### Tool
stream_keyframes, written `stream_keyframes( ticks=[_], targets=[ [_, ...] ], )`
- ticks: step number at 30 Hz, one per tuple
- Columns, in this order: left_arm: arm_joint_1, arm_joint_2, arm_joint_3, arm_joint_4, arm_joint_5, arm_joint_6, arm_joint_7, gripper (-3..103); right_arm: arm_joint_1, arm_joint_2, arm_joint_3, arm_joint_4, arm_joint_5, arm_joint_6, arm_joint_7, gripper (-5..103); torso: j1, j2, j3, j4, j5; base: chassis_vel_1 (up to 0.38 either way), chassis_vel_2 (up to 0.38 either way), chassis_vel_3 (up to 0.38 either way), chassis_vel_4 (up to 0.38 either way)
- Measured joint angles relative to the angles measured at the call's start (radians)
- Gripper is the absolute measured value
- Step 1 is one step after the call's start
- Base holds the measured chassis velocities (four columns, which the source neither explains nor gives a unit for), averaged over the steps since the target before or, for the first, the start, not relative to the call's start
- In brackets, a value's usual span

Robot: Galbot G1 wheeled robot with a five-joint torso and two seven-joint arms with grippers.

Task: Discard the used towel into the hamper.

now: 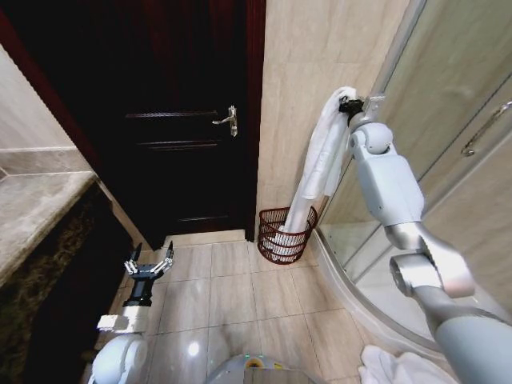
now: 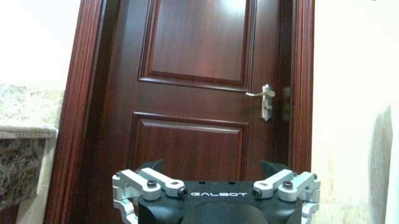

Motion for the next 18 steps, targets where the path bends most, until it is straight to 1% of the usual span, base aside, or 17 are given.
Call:
stream_keyframes(
  ticks=[2,5,10,15,18],
  targets=[
    [0.000,0.000,0.000,0.000,-0.001,0.000,0.000,100,-0.003,0.001,0.000,0.001,0.000,0.000,0.000,4,-0.001,-0.003,-0.002,0.0000,0.0000,0.000,0.000,0.000,0.000],
    [0.001,-0.001,0.000,-0.004,-0.003,-0.002,0.001,100,-0.012,0.005,0.001,0.006,-0.001,0.001,0.001,4,-0.011,-0.024,-0.013,0.0000,-0.0001,0.000,0.000,0.000,0.000],
    [0.003,-0.001,-0.002,-0.004,-0.005,-0.003,0.001,100,-0.013,0.008,0.000,0.008,-0.001,0.001,0.003,4,-0.017,-0.038,-0.021,0.0000,-0.0001,0.000,0.000,0.000,0.000],
    [0.007,-0.003,-0.002,-0.004,-0.005,-0.007,0.006,100,-0.021,0.012,-0.004,0.013,-0.001,0.001,0.007,4,-0.030,-0.067,-0.037,0.0001,-0.0001,0.000,0.000,0.000,0.000],
    [0.007,-0.004,-0.002,-0.005,-0.001,-0.007,0.007,100,-0.029,0.011,-0.003,0.019,-0.001,0.001,0.008,4,-0.035,-0.078,-0.043,0.0001,-0.0002,0.000,0.000,0.000,0.000]
  ],
)
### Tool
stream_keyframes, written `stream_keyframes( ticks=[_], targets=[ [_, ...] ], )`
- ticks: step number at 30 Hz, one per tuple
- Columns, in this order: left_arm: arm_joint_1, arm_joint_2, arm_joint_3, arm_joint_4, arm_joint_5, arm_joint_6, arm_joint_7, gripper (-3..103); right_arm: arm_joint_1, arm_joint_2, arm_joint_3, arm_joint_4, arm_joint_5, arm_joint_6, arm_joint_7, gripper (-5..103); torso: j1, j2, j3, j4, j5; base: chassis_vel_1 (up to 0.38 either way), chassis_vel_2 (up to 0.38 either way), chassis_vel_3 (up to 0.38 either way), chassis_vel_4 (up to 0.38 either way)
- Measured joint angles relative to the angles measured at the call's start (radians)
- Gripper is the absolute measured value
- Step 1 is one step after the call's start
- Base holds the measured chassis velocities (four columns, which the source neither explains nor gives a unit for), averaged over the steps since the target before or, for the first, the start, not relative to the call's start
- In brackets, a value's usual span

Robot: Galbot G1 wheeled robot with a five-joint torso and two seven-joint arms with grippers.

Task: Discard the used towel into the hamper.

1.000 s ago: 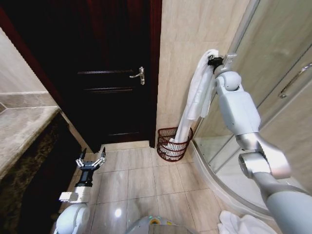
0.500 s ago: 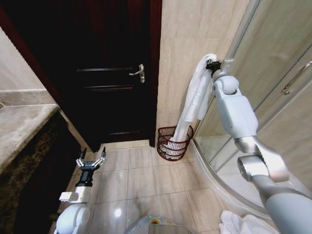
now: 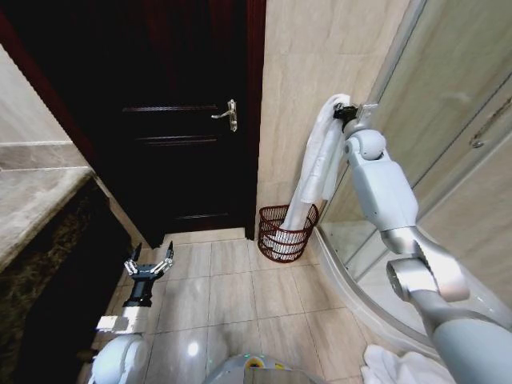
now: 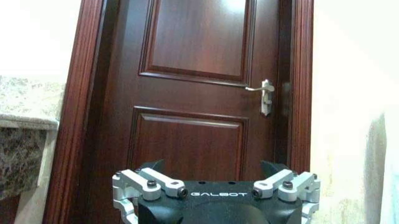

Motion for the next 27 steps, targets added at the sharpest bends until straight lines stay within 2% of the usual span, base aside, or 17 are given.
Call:
stream_keyframes(
  ticks=[11,27],
  targets=[
    [-0.002,-0.034,0.007,0.000,0.038,0.002,0.003,100,-0.066,-0.047,0.013,0.070,0.029,-0.004,-0.002,4,-0.022,-0.050,-0.029,-0.0002,0.0002,0.000,0.000,0.000,0.000],
    [-0.008,-0.036,0.016,-0.002,0.042,-0.006,0.009,100,-0.089,-0.049,0.013,0.087,0.033,-0.007,0.000,4,-0.048,-0.112,-0.064,-0.0001,0.0001,0.000,0.000,0.000,0.000]
  ],
)
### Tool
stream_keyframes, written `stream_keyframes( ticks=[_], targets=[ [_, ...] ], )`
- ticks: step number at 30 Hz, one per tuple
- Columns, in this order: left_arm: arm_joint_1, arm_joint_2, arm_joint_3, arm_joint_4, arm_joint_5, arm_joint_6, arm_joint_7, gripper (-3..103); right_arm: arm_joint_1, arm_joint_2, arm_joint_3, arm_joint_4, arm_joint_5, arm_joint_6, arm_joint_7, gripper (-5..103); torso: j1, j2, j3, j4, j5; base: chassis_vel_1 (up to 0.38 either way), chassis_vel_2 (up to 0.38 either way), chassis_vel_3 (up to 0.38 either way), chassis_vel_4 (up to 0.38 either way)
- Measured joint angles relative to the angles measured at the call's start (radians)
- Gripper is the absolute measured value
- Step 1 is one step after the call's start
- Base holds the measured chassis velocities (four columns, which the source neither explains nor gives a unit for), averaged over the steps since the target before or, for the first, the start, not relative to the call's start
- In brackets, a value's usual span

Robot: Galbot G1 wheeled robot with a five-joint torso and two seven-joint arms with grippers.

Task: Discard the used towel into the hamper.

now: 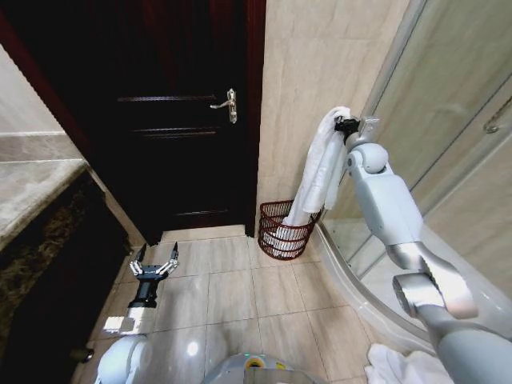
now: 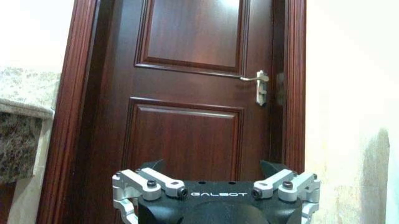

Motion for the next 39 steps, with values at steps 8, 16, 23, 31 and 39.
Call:
stream_keyframes(
  ticks=[8,16,23,31,39],
  targets=[
    [-0.009,0.000,0.007,0.012,-0.002,-0.001,-0.003,100,-0.032,0.021,0.000,0.012,-0.013,0.000,0.000,4,-0.001,-0.003,-0.002,0.0000,0.0000,0.000,0.000,0.000,0.000],
    [-0.011,0.005,0.003,0.014,-0.002,0.000,-0.004,100,-0.064,0.067,0.011,0.012,-0.040,0.008,-0.004,4,0.001,0.001,0.000,-0.0001,-0.0001,0.000,0.000,0.000,0.000],
    [0.000,0.002,-0.001,0.015,-0.003,-0.004,-0.004,100,-0.075,0.112,0.009,0.010,-0.055,0.011,-0.001,4,0.002,0.004,0.001,0.0003,-0.0002,0.000,0.000,0.000,0.000],
    [0.001,0.001,-0.004,0.016,-0.004,-0.009,0.017,100,-0.092,0.108,0.023,0.003,-0.069,0.016,-0.007,4,0.003,0.005,0.002,0.0000,0.0000,0.000,0.000,0.000,0.000],
    [0.000,-0.008,0.004,0.018,0.002,-0.009,0.026,100,-0.108,0.123,0.035,-0.004,-0.085,0.023,-0.014,4,-0.009,-0.022,-0.013,0.0005,-0.0001,0.000,0.000,0.000,0.000]
  ],
)
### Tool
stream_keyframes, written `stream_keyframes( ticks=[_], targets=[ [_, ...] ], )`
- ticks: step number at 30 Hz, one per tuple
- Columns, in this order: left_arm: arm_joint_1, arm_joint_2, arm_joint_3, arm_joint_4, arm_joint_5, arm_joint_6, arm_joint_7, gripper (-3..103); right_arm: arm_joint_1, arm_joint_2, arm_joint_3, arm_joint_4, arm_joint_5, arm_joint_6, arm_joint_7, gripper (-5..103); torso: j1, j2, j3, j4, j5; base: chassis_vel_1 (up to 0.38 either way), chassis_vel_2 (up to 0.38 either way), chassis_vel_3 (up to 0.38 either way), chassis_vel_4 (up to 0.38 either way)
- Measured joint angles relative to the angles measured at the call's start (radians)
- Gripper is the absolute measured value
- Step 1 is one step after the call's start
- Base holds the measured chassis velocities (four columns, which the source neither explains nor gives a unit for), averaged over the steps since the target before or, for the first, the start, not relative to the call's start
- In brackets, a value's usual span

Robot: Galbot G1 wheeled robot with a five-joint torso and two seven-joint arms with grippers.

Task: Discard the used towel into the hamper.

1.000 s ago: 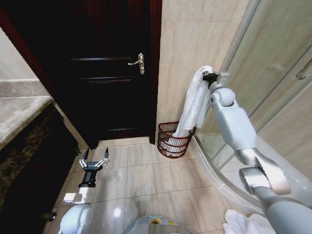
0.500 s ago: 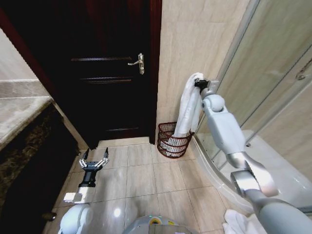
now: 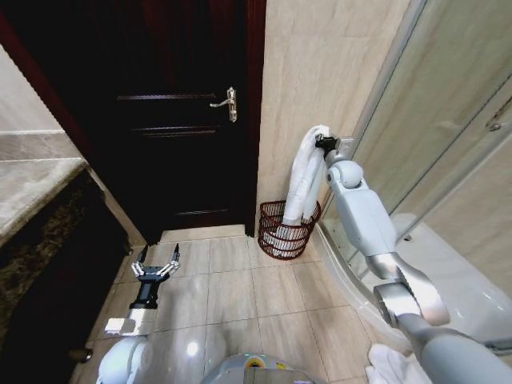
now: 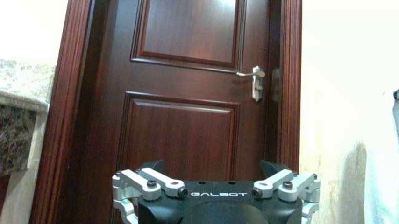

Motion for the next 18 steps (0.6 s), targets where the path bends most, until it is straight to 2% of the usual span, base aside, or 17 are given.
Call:
stream_keyframes(
  ticks=[6,18],
  targets=[
    [0.012,0.004,-0.008,0.002,-0.002,-0.001,-0.001,100,-0.008,0.032,0.017,-0.033,-0.029,0.012,-0.011,4,-0.014,-0.034,-0.020,0.0004,0.0000,0.000,0.000,0.000,0.000],
    [0.008,-0.007,0.001,0.001,0.002,-0.003,0.000,100,-0.046,0.006,0.052,-0.049,-0.048,0.026,-0.029,4,-0.037,-0.087,-0.050,-0.0003,0.0001,0.000,0.000,0.000,0.000]
  ],
)
